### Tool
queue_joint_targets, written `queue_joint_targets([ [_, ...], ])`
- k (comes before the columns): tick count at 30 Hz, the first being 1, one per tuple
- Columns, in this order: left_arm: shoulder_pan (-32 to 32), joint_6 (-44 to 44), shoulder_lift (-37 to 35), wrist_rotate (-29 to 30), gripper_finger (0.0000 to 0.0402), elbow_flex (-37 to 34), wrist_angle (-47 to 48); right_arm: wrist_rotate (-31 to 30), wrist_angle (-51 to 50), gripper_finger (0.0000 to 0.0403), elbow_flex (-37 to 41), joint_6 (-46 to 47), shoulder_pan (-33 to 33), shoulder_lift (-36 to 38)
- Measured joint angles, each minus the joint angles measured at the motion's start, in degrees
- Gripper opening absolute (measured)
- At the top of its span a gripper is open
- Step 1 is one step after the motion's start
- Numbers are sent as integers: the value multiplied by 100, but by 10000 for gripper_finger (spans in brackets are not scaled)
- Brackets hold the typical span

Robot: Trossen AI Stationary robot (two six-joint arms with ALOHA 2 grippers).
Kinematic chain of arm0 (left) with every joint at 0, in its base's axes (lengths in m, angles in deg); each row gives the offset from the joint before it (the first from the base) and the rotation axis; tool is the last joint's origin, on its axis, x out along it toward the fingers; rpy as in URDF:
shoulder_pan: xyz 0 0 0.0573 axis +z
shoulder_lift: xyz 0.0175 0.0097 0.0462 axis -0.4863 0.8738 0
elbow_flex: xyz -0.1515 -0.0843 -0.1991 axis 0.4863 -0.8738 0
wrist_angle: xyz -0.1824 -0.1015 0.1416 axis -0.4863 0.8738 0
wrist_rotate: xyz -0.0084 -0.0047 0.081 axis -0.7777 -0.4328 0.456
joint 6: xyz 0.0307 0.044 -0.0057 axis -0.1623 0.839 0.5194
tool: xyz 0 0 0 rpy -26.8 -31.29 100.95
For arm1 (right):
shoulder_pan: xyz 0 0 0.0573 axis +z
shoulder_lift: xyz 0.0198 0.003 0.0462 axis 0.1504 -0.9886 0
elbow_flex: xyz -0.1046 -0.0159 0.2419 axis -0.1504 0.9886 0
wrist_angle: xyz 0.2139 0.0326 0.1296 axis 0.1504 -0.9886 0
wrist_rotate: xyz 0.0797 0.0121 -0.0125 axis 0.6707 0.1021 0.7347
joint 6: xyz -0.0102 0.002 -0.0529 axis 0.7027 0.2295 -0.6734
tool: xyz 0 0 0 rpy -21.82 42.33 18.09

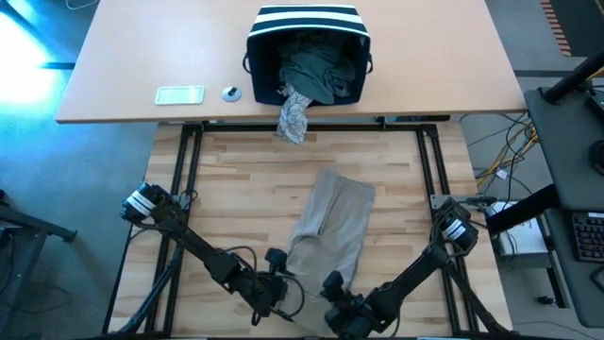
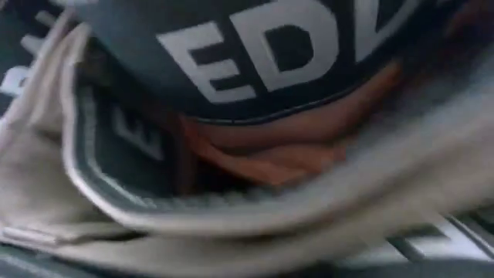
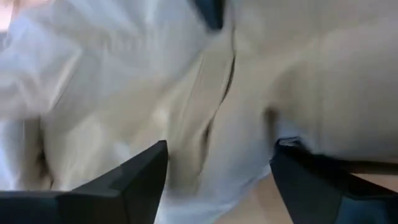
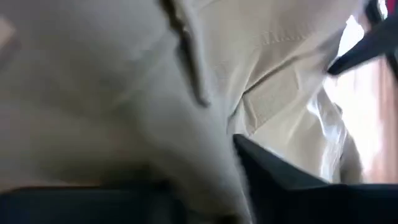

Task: Fold Laundry from Bin
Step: Fold the brown shorts from the blue laundry basket

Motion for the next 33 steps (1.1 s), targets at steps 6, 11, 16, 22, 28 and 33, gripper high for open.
queue_joint_targets([
  [6, 21, -317, -721, 260, 285, -56, 1277, -47, -27, 16, 3, 1898, 301, 94],
  [11, 578, 358, -1178, 197, 283, -340, 402, -851, 11, 12, 202, 3005, 794, 98],
  [16, 1629, 1144, -749, -668, 269, -587, -1298, -1822, 18, 11, 534, 4300, 1257, 160],
  [22, 2574, 1427, 403, -1484, 235, -92, -2115, -2234, 20, 11, 893, 5591, 1513, 365],
  [28, 2673, 1514, 1489, -1691, 187, 813, -1776, -1910, 13, 10, 911, 5778, 1554, 468],
  [33, 2561, 1327, 1789, -1930, 143, 1319, -775, -1833, -371, 10, 1132, 6298, 1557, 904],
])
